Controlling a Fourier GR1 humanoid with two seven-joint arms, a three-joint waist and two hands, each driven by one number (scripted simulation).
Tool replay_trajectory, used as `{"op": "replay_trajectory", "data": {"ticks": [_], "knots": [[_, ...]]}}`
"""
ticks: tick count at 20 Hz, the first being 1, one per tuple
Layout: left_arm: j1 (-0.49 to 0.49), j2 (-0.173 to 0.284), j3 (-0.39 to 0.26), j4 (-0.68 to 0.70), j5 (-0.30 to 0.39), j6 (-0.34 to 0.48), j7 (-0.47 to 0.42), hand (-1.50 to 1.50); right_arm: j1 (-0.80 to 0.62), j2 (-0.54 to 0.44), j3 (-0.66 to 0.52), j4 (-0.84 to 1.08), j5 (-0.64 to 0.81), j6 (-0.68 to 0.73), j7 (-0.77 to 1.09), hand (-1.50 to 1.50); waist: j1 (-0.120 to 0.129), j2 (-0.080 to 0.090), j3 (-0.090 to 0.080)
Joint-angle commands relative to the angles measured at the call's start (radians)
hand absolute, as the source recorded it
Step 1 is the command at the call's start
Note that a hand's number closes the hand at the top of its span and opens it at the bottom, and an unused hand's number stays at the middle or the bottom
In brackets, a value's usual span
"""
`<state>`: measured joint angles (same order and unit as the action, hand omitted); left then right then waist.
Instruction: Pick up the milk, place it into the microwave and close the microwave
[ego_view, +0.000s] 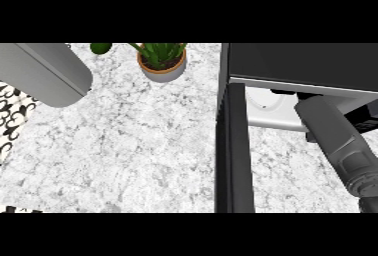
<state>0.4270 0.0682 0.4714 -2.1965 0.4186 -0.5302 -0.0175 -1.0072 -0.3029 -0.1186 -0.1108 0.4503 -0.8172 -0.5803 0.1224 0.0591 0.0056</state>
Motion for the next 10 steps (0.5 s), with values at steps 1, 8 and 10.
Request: {"op": "replay_trajectory", "data": {"ticks": [1, 8, 10], "knots": [[-0.005, -0.003, -0.026, 0.007, -0.018, -0.017, 0.001, -1.50, -0.014, -0.019, -0.012, -0.010, -0.013, 0.090, -0.055, -1.50, -0.004, -0.003, 0.001], [0.007, -0.013, -0.096, 0.000, -0.043, -0.074, 0.000, -1.50, -0.008, 0.015, -0.052, -0.008, -0.056, 0.199, -0.123, -1.50, -0.005, -0.009, 0.001], [0.002, -0.009, -0.120, -0.008, -0.033, -0.087, 0.013, -1.50, -0.010, 0.019, -0.079, -0.020, -0.085, 0.262, -0.154, -1.50, -0.013, -0.012, 0.002]]}}
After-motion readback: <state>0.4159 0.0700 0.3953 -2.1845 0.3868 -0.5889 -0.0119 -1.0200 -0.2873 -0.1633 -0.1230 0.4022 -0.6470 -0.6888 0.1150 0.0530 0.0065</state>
